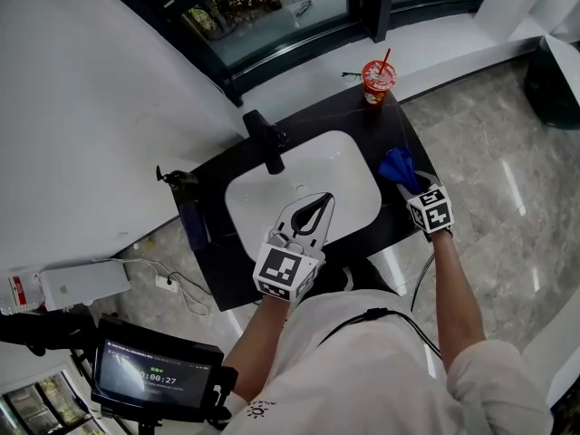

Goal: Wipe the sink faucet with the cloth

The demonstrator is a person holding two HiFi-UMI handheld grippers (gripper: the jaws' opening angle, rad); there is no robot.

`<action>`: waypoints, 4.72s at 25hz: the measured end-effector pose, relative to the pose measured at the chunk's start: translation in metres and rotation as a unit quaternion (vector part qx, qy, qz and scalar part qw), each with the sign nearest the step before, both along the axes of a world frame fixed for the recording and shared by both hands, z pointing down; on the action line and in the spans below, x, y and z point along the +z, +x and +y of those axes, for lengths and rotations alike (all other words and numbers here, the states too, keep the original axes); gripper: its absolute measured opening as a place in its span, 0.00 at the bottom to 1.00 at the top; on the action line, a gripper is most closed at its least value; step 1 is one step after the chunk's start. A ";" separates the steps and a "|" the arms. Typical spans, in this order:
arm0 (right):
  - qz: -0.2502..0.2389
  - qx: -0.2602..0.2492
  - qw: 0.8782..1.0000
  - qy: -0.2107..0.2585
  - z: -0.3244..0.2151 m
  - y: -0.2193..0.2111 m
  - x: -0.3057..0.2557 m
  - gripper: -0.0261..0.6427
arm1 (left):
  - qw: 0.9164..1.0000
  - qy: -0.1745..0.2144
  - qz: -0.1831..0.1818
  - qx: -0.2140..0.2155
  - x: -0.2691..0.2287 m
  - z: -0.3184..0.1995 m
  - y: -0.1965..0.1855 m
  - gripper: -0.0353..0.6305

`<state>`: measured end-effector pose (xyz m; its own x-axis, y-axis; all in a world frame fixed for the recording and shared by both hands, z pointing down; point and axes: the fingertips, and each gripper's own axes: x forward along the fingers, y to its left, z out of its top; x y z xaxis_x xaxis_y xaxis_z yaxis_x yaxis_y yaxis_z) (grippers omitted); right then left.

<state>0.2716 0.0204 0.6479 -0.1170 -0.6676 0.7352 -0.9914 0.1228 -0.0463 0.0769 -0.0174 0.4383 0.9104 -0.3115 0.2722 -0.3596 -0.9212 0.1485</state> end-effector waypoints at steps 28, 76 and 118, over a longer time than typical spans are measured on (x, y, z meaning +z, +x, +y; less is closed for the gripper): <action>0.074 -0.091 0.990 0.072 -0.008 -0.058 -0.084 0.39 | 0.997 0.039 0.033 -0.055 -0.036 0.005 -0.032 0.04; -0.129 -0.181 0.926 0.305 0.256 -0.281 -0.280 0.05 | 0.976 0.118 0.052 -0.177 -0.092 0.282 -0.214 0.04; -0.115 -0.202 0.919 0.319 0.365 -0.228 -0.309 0.05 | 0.974 0.135 0.043 -0.179 -0.119 0.386 -0.148 0.04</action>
